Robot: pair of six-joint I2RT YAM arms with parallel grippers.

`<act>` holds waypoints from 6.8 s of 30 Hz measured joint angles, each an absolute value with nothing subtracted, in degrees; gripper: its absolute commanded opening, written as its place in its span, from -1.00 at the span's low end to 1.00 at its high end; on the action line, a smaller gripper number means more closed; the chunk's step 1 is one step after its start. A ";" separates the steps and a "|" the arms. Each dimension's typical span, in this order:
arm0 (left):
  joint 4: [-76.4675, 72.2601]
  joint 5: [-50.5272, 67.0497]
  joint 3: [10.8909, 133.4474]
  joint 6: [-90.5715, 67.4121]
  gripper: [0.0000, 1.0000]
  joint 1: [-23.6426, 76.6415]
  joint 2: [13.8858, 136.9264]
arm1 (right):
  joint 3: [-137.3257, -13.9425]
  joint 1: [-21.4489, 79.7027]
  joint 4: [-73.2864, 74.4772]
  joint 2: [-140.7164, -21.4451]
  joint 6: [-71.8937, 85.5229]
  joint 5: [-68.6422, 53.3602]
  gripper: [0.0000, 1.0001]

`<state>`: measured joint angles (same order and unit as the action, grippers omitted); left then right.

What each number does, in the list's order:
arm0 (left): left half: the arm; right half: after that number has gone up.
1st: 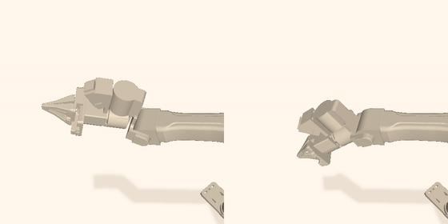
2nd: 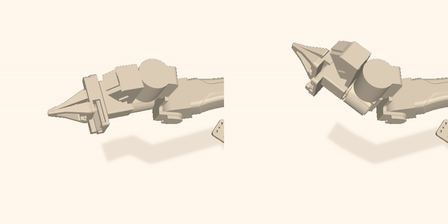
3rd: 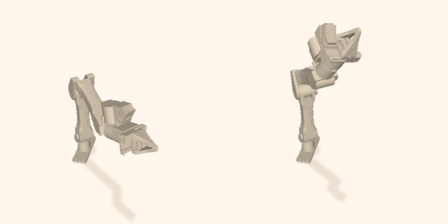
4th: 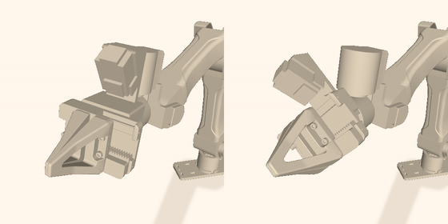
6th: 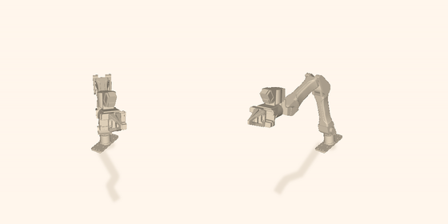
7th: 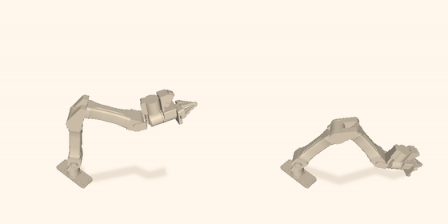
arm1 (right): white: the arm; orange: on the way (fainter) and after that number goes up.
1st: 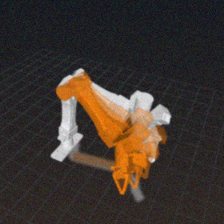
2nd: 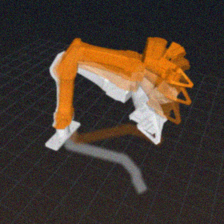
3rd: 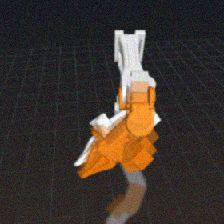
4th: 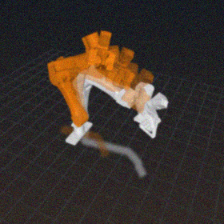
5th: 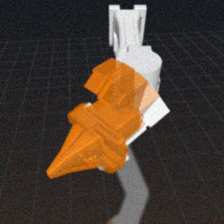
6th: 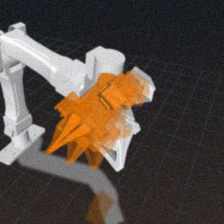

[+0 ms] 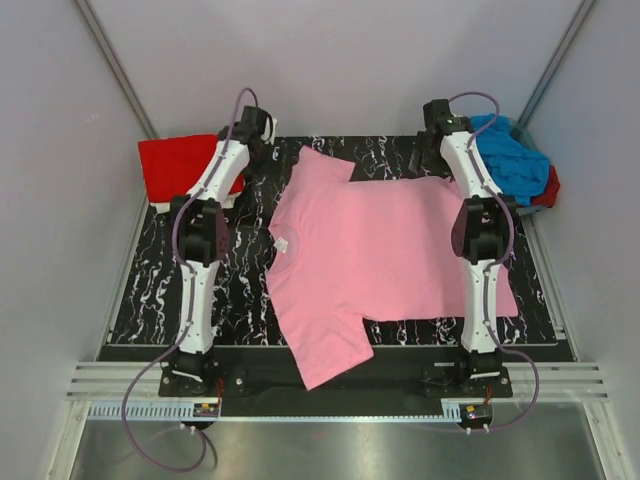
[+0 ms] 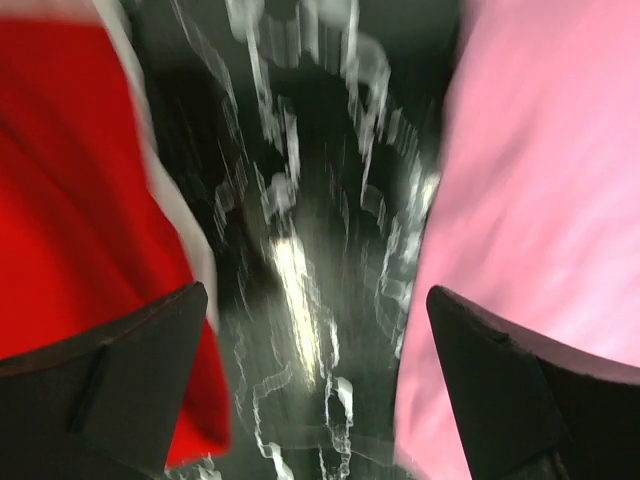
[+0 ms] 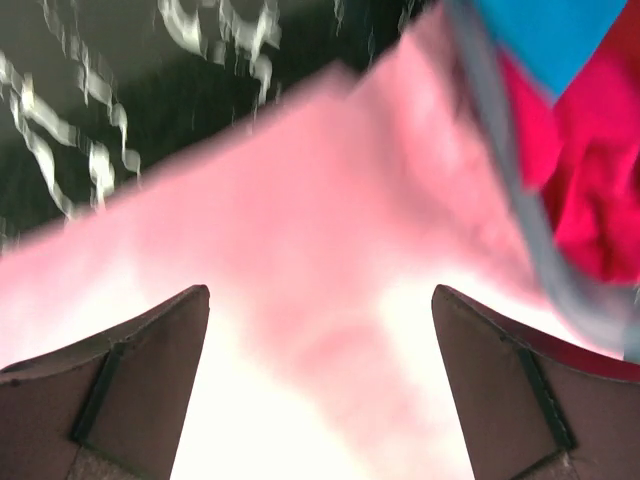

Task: Fold and stack the t-shirts
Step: Flatten the tshirt out, then fold the tshirt

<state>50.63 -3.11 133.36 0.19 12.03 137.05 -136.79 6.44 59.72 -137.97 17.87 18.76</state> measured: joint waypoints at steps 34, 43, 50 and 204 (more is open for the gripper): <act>18.06 11.38 70.48 -27.73 0.74 30.17 108.92 | -123.15 22.06 50.96 -135.02 21.08 -2.57 0.99; 14.87 11.97 64.16 -29.34 0.71 25.43 104.99 | -134.45 26.04 54.96 -146.34 20.60 -2.09 0.99; 17.76 10.13 53.76 -29.30 0.70 16.86 95.33 | -136.79 32.49 54.22 -147.76 22.90 -2.50 1.00; 46.76 -19.35 36.88 -62.33 -1.00 71.50 52.12 | -25.06 -4.47 44.16 -51.03 62.35 7.73 0.09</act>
